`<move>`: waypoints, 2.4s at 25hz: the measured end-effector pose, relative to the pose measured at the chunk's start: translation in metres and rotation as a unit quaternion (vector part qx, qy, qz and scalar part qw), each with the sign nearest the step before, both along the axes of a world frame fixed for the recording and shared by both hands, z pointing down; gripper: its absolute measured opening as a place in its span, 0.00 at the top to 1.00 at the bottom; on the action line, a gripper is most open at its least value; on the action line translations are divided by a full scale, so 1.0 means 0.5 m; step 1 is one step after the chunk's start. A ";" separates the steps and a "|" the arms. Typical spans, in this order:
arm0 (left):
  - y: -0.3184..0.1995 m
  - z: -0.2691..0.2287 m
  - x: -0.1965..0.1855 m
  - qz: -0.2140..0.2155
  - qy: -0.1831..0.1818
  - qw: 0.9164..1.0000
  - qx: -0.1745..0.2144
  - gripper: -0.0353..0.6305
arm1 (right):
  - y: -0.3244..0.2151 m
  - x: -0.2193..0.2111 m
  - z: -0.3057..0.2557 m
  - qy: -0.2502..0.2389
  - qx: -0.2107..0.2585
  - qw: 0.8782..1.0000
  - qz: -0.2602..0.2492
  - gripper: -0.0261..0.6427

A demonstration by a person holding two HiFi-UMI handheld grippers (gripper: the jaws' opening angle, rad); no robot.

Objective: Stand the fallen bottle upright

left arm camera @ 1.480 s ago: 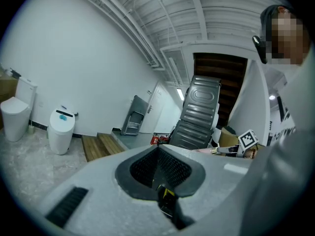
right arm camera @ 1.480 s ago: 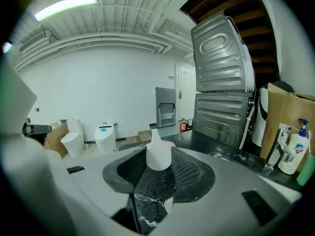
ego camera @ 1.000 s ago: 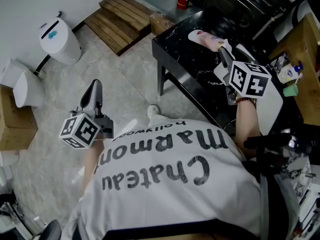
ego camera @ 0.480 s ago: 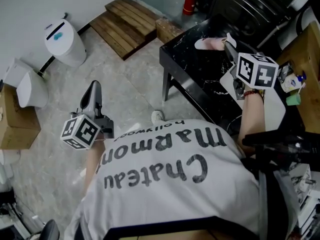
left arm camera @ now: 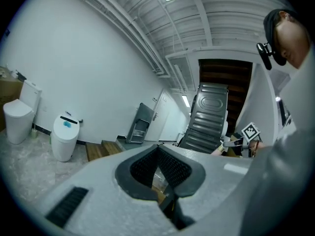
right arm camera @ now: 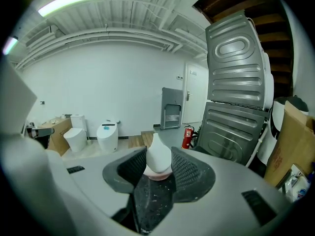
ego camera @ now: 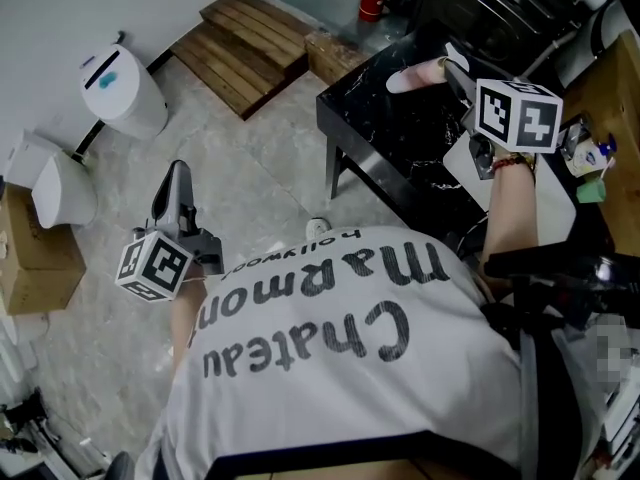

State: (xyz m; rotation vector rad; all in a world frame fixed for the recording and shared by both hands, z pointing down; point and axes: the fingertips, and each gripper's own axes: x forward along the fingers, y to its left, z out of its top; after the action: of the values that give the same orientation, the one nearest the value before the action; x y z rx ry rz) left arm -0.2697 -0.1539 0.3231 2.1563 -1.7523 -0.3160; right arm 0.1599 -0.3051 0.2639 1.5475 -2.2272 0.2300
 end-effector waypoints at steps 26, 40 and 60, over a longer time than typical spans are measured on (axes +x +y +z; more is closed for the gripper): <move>0.023 0.001 -0.035 -0.044 0.024 0.999 0.014 0.92 | -0.045 -0.010 -0.024 -0.011 0.023 1.000 0.008 0.72; 0.041 0.000 -0.050 -0.064 0.020 0.998 0.018 0.92 | -0.058 -0.007 -0.032 -0.019 0.039 0.999 0.008 0.72; 0.013 0.008 -0.103 -0.082 0.032 0.996 0.007 0.92 | -0.092 -0.035 -0.038 -0.012 0.038 0.999 0.007 0.72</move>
State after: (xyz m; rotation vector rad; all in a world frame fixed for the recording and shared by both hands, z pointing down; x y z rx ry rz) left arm -0.3211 -0.1474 0.3272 1.9921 -1.9008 -0.4349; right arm 0.1426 -0.3510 0.2447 1.6075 -2.2681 0.1708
